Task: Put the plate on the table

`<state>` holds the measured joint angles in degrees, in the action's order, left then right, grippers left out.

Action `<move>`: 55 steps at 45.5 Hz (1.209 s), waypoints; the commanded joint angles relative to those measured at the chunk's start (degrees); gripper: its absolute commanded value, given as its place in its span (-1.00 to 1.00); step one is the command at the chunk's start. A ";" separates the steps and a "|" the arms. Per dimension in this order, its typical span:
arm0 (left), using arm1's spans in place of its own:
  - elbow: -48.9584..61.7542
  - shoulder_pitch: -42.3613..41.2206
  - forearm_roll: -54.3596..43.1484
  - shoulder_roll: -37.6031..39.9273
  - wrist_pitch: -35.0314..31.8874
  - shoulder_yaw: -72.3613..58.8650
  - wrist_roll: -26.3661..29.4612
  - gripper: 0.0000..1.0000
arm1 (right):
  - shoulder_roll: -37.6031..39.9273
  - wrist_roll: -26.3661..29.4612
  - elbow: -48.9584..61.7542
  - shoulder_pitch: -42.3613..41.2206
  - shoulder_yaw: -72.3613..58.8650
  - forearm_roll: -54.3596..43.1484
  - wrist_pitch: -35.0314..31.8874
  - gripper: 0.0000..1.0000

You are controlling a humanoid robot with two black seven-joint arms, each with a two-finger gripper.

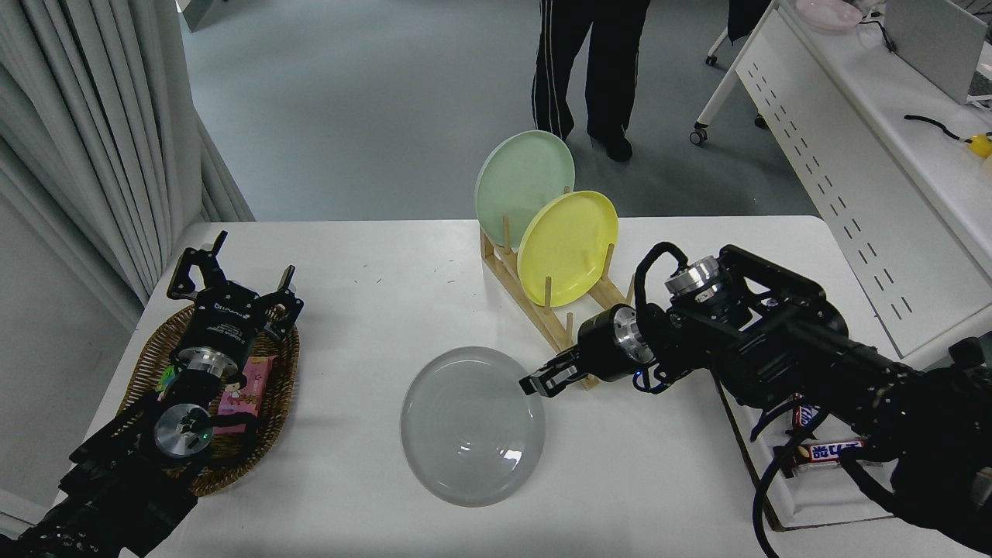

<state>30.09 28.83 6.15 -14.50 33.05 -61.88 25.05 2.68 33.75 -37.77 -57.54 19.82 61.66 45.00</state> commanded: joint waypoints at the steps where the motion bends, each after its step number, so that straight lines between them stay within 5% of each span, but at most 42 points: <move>1: -0.03 0.00 0.00 0.00 0.00 0.00 0.00 1.00 | -2.68 -0.09 2.35 2.43 -1.80 -0.58 0.00 -1.00; 55: 0.06 0.00 0.00 0.00 0.00 0.00 0.00 1.00 | -0.66 0.18 2.35 4.19 -1.54 -4.09 0.00 -1.00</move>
<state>30.07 28.83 6.15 -14.50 33.05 -61.87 25.05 0.67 33.88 -35.43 -52.98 18.18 57.86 45.00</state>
